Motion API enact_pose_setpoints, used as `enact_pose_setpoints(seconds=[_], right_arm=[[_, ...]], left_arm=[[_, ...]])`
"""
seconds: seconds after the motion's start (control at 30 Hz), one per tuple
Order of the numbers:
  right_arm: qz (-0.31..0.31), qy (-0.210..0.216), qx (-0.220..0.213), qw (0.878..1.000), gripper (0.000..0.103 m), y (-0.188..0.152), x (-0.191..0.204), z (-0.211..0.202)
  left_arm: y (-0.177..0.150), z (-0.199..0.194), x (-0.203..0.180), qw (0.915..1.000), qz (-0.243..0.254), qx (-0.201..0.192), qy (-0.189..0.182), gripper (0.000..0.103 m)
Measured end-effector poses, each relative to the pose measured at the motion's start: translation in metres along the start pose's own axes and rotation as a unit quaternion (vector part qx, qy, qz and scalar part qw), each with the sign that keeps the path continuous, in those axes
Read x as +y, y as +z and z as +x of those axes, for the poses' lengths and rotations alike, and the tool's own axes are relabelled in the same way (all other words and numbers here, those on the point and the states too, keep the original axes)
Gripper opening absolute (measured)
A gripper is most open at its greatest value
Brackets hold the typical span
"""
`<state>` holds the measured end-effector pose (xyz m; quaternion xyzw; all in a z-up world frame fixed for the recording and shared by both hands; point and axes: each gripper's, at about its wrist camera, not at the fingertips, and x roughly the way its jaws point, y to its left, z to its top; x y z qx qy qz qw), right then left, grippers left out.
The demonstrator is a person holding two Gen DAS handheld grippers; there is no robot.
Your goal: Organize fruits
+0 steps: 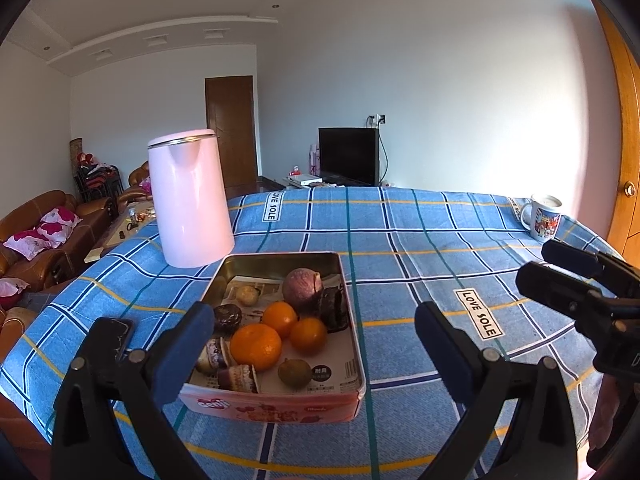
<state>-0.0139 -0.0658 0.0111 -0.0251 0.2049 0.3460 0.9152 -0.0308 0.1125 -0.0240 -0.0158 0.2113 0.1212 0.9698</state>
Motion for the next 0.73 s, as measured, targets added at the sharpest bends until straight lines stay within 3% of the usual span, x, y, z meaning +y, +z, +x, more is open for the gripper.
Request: enact_pose_setpoints(seconds=[0.73], right_arm=[[0.009, -0.008, 0.008, 1.000, 0.077, -0.008, -0.013, 0.001]], left_arm=[[0.001, -0.003, -0.004, 0.9999, 0.007, -0.007, 0.001, 0.103]])
